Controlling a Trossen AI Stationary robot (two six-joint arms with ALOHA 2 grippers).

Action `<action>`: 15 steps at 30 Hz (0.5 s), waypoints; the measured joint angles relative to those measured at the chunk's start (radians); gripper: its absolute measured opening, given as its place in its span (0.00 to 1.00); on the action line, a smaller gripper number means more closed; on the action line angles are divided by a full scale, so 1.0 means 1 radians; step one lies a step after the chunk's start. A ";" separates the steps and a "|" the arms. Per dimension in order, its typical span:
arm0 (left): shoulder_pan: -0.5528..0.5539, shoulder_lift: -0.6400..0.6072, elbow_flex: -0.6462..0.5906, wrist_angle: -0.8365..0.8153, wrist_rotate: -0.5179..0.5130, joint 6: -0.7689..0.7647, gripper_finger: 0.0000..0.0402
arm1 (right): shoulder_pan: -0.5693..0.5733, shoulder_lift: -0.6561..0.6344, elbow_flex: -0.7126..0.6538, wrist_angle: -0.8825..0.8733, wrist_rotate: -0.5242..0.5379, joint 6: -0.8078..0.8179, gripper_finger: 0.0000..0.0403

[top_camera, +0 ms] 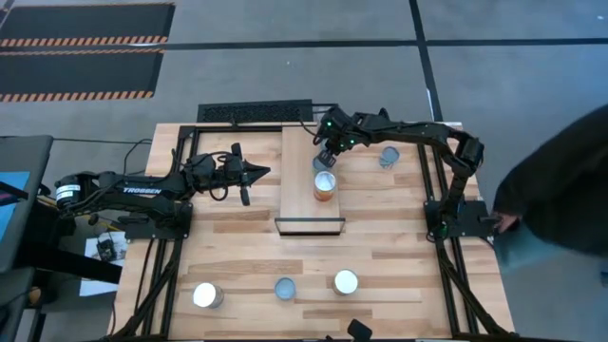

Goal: Pick and place cans onto a shelf
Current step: Adjust the cans

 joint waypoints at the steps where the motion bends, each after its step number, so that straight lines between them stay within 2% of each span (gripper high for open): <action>1: 0.000 0.000 0.000 0.000 0.000 0.000 0.00 | 0.000 0.000 -0.003 0.003 0.000 0.000 0.02; 15: 0.000 0.000 0.000 0.000 0.000 0.000 0.00 | 0.002 0.000 -0.003 0.065 -0.055 -0.009 0.02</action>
